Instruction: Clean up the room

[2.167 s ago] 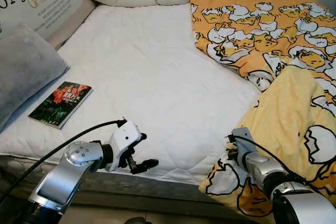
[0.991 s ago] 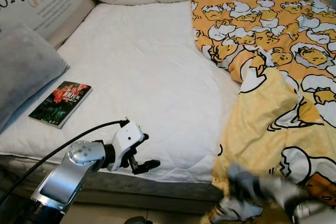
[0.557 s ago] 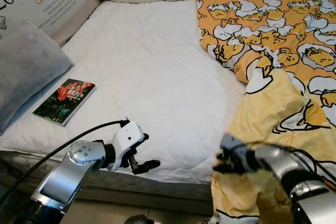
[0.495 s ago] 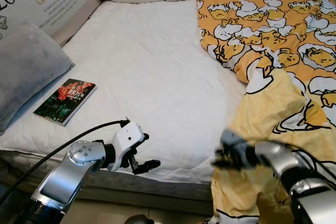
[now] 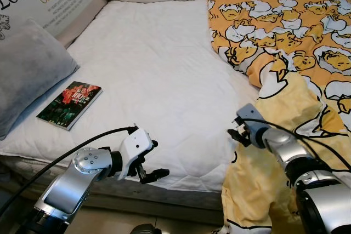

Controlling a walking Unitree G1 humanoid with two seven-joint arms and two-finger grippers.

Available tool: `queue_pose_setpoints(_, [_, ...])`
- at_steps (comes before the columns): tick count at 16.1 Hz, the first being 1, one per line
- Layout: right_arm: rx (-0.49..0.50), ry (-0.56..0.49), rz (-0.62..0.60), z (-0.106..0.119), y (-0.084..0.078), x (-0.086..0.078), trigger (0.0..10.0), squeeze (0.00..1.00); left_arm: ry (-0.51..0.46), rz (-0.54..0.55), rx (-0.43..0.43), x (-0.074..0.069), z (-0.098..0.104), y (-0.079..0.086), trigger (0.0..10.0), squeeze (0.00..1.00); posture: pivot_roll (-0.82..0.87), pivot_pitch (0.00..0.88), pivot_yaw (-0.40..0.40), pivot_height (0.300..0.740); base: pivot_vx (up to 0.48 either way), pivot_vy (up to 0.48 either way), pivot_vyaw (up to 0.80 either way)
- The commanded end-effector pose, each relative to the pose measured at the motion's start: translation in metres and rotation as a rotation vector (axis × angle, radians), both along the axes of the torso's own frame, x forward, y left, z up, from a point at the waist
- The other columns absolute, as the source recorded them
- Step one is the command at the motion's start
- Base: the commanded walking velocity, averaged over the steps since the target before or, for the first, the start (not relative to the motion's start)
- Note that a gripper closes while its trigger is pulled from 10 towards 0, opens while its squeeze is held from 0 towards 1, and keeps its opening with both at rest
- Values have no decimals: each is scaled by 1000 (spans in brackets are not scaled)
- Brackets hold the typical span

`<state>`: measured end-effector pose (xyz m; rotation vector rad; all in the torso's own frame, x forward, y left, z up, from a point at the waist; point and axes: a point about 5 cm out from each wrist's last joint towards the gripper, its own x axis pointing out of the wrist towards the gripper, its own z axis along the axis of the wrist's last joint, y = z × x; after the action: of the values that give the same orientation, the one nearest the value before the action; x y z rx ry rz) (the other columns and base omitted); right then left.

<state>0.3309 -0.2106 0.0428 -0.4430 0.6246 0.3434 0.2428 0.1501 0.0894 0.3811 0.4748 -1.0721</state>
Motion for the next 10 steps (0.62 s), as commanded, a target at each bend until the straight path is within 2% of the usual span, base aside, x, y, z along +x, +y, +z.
queue_pose_setpoints(1, [-39,-16,-61,0,-3,1,10000,584,3,-9,16,-1,-2,2,10000,0,118,0,64,740,0,0,0])
queue_pose_setpoints(2, [-79,-24,-108,-3,-5,0,10000,0,4,-9,17,-1,-2,3,10000,0,120,0,63,740,0,0,0])
queue_pose_setpoints(4, [-76,-26,-170,-7,-5,-2,10000,0,5,-9,20,0,-3,4,10000,0,121,0,63,740,0,0,0])
queue_pose_setpoints(6, [14,45,-235,-20,-1,-11,10000,0,7,-10,21,0,-4,4,10000,0,120,0,67,740,0,0,0])
queue_pose_setpoints(8, [44,94,-259,-29,0,-19,10000,0,6,-14,24,1,-4,4,10000,0,122,0,69,740,0,0,0])
queue_pose_setpoints(9, [27,110,-268,-33,-3,-23,6941,0,4,-15,26,1,-4,4,10000,0,123,0,68,740,0,0,0])
queue_pose_setpoints(10, [20,118,-276,-35,-4,-25,863,0,4,-16,27,1,-4,4,10000,0,125,0,68,740,0,0,0])
